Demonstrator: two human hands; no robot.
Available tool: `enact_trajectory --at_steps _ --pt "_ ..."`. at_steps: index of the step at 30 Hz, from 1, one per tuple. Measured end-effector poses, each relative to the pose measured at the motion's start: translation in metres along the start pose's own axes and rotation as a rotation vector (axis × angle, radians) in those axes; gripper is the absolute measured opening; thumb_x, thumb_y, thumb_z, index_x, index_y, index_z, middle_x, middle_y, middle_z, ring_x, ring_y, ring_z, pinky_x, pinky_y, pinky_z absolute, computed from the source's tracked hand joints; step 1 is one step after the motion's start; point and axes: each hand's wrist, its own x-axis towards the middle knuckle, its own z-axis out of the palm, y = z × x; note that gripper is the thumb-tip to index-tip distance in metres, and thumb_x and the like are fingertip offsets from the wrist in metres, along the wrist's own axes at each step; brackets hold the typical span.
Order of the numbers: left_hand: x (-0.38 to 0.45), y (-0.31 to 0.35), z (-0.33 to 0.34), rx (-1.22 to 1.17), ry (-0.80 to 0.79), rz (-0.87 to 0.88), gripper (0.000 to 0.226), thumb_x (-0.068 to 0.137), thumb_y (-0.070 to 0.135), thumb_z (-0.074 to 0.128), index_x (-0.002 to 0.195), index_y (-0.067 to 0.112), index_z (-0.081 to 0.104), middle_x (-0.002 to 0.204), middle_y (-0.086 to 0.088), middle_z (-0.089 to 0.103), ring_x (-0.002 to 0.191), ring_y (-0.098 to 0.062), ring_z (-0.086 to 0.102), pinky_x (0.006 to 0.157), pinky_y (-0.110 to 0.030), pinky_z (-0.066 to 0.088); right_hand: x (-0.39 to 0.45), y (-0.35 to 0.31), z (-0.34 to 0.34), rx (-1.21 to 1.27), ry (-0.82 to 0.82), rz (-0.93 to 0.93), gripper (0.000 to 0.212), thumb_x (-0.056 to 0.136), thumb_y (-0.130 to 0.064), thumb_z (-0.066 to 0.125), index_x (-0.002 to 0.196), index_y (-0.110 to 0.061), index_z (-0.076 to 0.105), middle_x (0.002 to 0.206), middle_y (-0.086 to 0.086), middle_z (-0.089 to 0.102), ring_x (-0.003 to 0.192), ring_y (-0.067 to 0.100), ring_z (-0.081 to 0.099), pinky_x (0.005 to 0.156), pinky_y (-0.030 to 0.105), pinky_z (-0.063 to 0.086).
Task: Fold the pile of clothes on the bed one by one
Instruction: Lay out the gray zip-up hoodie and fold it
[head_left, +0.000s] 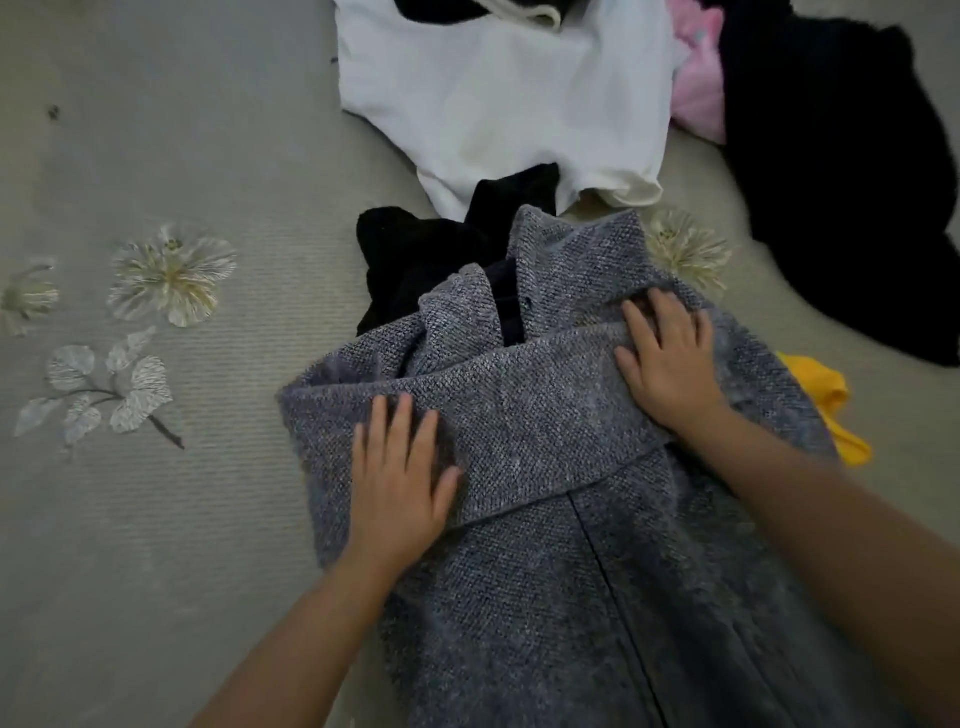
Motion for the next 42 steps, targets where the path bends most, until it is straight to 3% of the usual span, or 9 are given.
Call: enact_trajectory --at_steps 4,8,12,15,22,27,30,37,42 --pt "-0.023 0.006 0.038 0.131 -0.419 -0.128 0.108 0.052 0.068 -0.043 0.144 0.024 -0.010 0.152 -0.011 -0.018 0.139 -0.032 -0.018 0.112 -0.045 -0.009 -0.017 0.028 0.009 0.018 -0.114 0.005 0.055 0.098 -0.034 0.034 0.146 -0.018 0.012 0.155 0.011 -0.002 0.143 0.026 -0.003 0.113 0.041 -0.005" --pt "-0.022 0.023 0.036 0.006 -0.253 -0.172 0.069 0.093 0.056 0.015 0.145 0.012 0.017 0.153 -0.016 0.005 0.141 -0.033 -0.001 0.113 -0.052 0.001 -0.060 0.065 0.002 0.075 -0.164 0.059 0.054 0.098 -0.030 0.037 0.145 -0.015 0.016 0.155 0.011 0.002 0.143 0.027 -0.002 0.112 0.041 -0.006" --pt "-0.027 0.085 0.032 -0.069 0.003 0.144 0.065 0.094 0.044 0.021 0.124 -0.006 0.050 0.134 -0.030 0.043 0.128 -0.041 0.024 0.098 -0.058 0.020 -0.151 0.110 -0.009 0.075 0.037 0.219 0.053 0.084 -0.025 0.050 0.124 0.010 0.049 0.132 0.033 0.044 0.122 0.051 0.040 0.096 0.065 0.028" --pt "-0.028 0.147 0.042 -0.035 0.009 0.307 0.054 0.086 0.031 0.037 0.120 -0.008 0.052 0.128 -0.030 0.049 0.123 -0.041 0.029 0.093 -0.058 0.023 -0.227 0.149 -0.009 0.065 -0.129 0.558 0.060 0.083 -0.034 0.056 0.125 0.008 0.048 0.124 0.032 0.051 0.114 0.046 0.050 0.093 0.056 0.035" --pt "-0.036 0.230 0.097 0.072 -0.256 0.216 0.062 0.096 0.042 0.028 0.146 0.010 0.007 0.154 -0.010 -0.003 0.140 -0.020 -0.017 0.110 -0.041 -0.015 -0.316 0.188 0.009 0.351 -0.331 0.746 0.021 0.087 -0.013 0.057 0.087 0.005 0.068 0.084 0.027 0.067 0.080 0.037 0.063 0.068 0.038 0.043" --pt "-0.036 0.239 0.102 0.244 -0.358 0.146 0.061 0.097 0.043 0.018 0.146 0.014 -0.001 0.155 -0.006 -0.009 0.141 -0.023 -0.014 0.111 -0.044 -0.011 -0.315 0.214 0.012 0.448 -0.343 0.716 0.045 0.082 -0.031 0.066 0.119 -0.005 0.058 0.109 0.013 0.063 0.104 0.030 0.059 0.084 0.036 0.046" --pt "-0.034 0.245 0.093 0.336 -0.432 0.127 0.060 0.097 0.044 0.015 0.146 0.015 -0.006 0.154 -0.004 -0.013 0.141 -0.021 -0.016 0.113 -0.043 -0.009 -0.315 0.214 0.015 0.393 -0.414 0.593 0.030 0.085 -0.035 0.059 0.100 -0.009 0.065 0.097 0.011 0.067 0.095 0.028 0.061 0.075 0.031 0.042" --pt "-0.023 0.261 0.066 0.323 -0.527 0.098 0.061 0.097 0.045 0.024 0.146 0.018 -0.001 0.155 0.000 -0.007 0.142 -0.019 -0.008 0.114 -0.044 0.002 -0.296 0.255 -0.040 0.669 0.159 0.925 0.025 0.088 -0.011 0.056 0.077 0.010 0.062 0.072 0.022 0.061 0.072 0.027 0.055 0.059 0.032 0.028" --pt "-0.014 0.276 0.027 0.270 -0.348 0.076 0.061 0.097 0.038 0.032 0.146 0.016 0.002 0.155 -0.004 -0.005 0.142 -0.022 -0.007 0.115 -0.042 0.008 -0.227 0.294 -0.146 0.578 0.381 0.935 0.025 0.090 -0.018 0.049 0.077 -0.002 0.063 0.087 0.023 0.061 0.089 0.033 0.056 0.079 0.037 0.038"
